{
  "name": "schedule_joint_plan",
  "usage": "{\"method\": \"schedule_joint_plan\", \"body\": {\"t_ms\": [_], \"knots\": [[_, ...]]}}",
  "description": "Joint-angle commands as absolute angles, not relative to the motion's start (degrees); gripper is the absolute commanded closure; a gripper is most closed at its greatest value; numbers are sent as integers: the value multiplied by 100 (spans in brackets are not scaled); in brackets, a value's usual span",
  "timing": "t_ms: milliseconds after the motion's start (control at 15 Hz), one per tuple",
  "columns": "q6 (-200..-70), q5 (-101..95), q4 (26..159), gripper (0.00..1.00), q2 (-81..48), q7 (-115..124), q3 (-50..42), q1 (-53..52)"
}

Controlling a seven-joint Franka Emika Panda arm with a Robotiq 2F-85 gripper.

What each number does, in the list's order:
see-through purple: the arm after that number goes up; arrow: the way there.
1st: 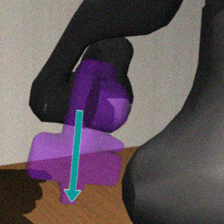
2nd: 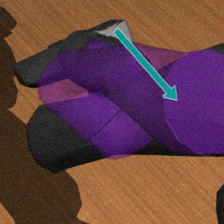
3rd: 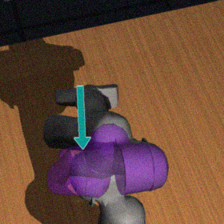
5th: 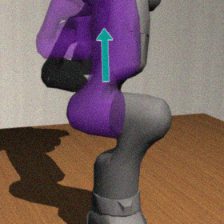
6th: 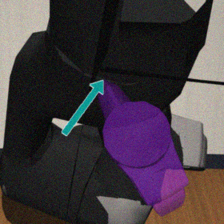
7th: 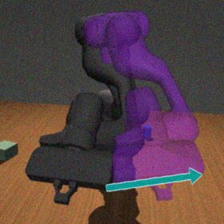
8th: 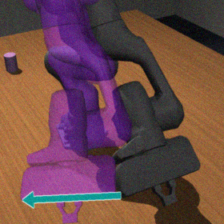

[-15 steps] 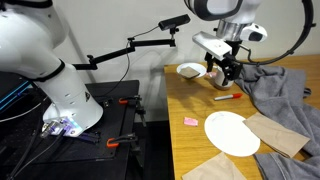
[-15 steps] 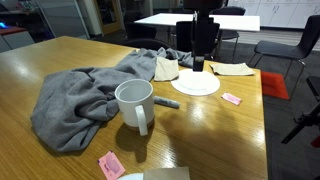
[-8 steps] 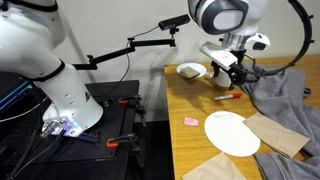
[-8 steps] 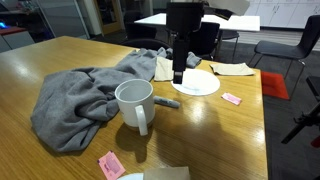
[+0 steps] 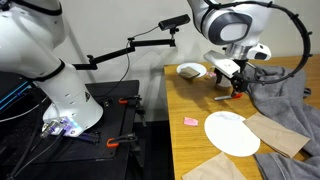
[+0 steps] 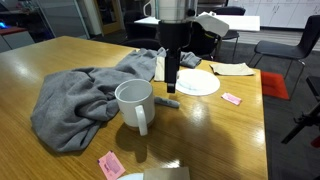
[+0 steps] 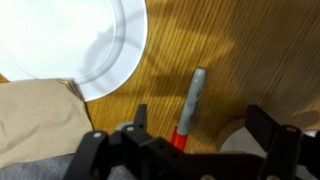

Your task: Pick up the marker and put it in the cup

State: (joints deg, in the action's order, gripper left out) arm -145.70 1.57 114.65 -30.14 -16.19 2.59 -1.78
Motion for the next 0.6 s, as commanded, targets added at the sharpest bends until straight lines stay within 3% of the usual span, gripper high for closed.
{"method": "schedule_joint_plan", "body": {"t_ms": [0, 533], "knots": [[-14566, -114, 11155, 0, -3322, -1215, 229, -225], [-14477, -147, 10763, 0, -3779, -1083, 247, -207]]}}
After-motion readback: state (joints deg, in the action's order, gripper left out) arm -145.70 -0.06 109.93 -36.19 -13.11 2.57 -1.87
